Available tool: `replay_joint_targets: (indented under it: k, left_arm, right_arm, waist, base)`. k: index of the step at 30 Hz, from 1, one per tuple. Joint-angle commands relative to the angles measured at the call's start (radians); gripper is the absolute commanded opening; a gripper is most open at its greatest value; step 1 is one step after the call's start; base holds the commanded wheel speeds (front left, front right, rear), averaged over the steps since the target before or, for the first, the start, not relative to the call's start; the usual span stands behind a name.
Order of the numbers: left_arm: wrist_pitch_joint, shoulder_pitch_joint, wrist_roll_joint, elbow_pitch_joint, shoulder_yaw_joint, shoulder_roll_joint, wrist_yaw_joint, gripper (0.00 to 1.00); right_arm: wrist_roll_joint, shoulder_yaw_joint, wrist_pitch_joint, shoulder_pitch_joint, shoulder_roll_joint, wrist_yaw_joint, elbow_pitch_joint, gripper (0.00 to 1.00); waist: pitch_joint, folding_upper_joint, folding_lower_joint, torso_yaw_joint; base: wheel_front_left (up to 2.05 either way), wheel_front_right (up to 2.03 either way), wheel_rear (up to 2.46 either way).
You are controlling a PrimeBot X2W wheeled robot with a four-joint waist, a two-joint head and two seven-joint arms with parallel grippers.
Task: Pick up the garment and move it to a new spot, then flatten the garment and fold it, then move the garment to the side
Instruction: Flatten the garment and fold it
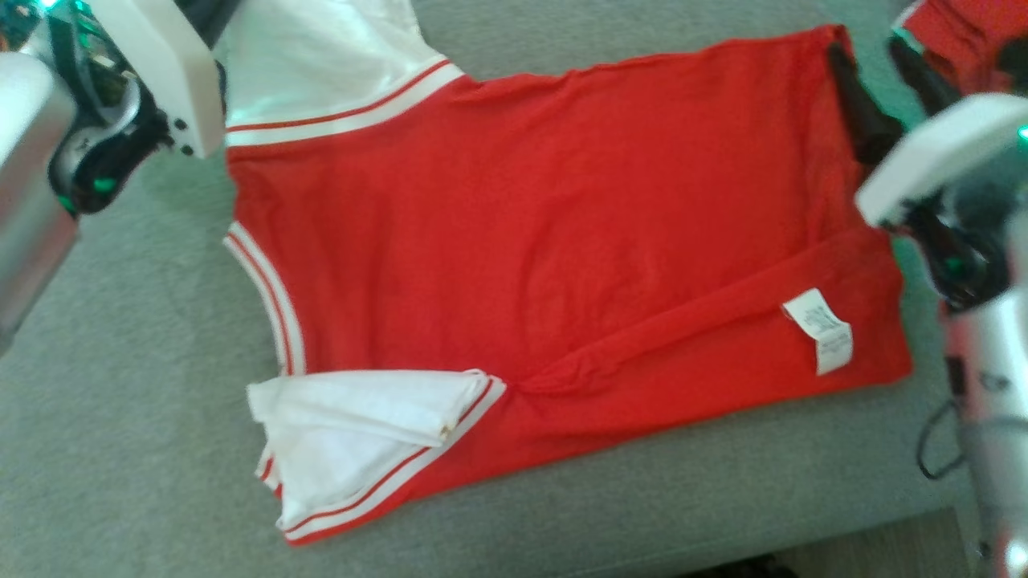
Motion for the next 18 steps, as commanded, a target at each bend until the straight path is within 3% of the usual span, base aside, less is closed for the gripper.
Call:
replay_joint_targets:
  k: [1, 8, 15, 16, 17, 18]
  left_arm:
    - [-0.013, -0.055, -0.012, -0.021, 0.027, 0.027, 0.002, 0.00]
    - [-0.057, -0.090, -0.051, -0.025, -0.040, 0.020, 0.002, 0.00]
    - [-0.091, -0.116, -0.088, -0.017, -0.092, 0.019, 0.002, 0.00]
    - [-0.096, -0.117, -0.092, -0.015, -0.097, 0.019, 0.002, 0.00]
    - [-0.098, -0.119, -0.095, -0.014, -0.101, 0.018, 0.002, 0.00]
    - [-0.100, -0.120, -0.098, -0.013, -0.105, 0.018, 0.002, 0.00]
  right_arm:
    - [-0.020, 0.023, 0.010, -0.030, 0.017, -0.001, 0.023, 1.00]
    - [-0.135, 0.010, -0.016, -0.174, 0.061, -0.001, 0.286, 1.00]
    - [-0.192, -0.021, -0.070, -0.238, 0.080, -0.001, 0.412, 1.00]
    - [-0.197, -0.026, -0.078, -0.243, 0.079, -0.001, 0.423, 0.93]
    - [-0.202, -0.030, -0.086, -0.248, 0.078, -0.001, 0.434, 0.80]
    - [-0.206, -0.032, -0.094, -0.253, 0.079, -0.001, 0.444, 0.50]
  waist:
    - [-0.013, -0.0001, 0.0001, 0.026]
    - [-0.012, -0.0001, 0.0001, 0.064]
    - [-0.012, -0.0001, 0.0001, 0.075]
    - [-0.012, -0.0001, 0.0001, 0.076]
    - [-0.012, -0.0001, 0.0001, 0.077]
    - [-0.013, -0.0001, 0.0001, 0.078]
  base:
    - [0.00, 0.00, 0.00]
    - [0.00, 0.00, 0.00]
    - [0.00, 0.00, 0.00]
    - [0.00, 0.00, 0.00]
    - [0.00, 0.00, 0.00]
    - [0.00, 0.00, 0.00]
